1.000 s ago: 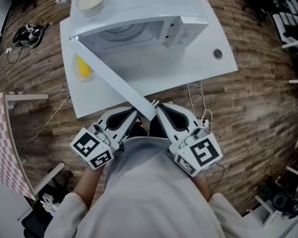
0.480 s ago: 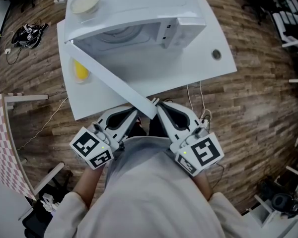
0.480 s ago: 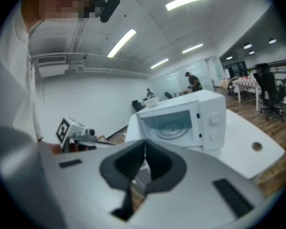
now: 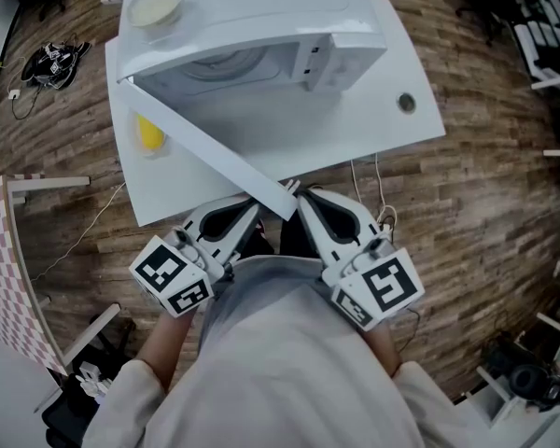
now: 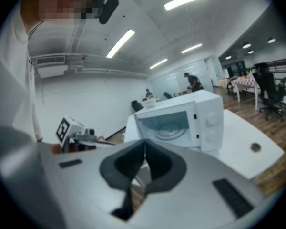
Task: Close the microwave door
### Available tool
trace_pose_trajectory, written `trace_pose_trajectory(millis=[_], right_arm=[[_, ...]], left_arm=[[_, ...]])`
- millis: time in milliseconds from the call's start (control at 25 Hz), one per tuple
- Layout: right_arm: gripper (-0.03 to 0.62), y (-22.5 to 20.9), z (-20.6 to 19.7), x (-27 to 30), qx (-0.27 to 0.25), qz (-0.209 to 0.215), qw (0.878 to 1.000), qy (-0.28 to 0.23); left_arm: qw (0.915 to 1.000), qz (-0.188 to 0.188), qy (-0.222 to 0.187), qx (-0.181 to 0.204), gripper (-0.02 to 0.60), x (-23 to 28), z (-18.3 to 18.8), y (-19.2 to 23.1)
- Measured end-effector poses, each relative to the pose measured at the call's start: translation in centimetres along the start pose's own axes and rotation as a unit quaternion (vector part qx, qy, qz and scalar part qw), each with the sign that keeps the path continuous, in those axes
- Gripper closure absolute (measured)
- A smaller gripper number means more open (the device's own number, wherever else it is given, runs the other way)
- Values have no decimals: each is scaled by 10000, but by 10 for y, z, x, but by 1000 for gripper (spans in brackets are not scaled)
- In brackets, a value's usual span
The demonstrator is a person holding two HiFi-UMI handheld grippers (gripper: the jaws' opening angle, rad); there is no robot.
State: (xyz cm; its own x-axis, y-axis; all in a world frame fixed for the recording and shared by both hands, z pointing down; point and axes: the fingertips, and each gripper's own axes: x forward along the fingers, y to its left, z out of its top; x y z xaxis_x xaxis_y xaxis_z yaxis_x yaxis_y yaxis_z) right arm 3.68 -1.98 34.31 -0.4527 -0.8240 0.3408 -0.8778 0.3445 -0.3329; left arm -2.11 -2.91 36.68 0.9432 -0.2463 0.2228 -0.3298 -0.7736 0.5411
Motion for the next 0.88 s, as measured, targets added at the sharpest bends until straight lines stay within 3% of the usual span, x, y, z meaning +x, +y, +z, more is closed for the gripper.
trace_pose_trajectory(millis=[880], right_arm=[[571, -24, 4, -2, 437, 54, 9990, -68]], left_arm=[[9997, -53, 38, -219, 568, 23, 10, 6]])
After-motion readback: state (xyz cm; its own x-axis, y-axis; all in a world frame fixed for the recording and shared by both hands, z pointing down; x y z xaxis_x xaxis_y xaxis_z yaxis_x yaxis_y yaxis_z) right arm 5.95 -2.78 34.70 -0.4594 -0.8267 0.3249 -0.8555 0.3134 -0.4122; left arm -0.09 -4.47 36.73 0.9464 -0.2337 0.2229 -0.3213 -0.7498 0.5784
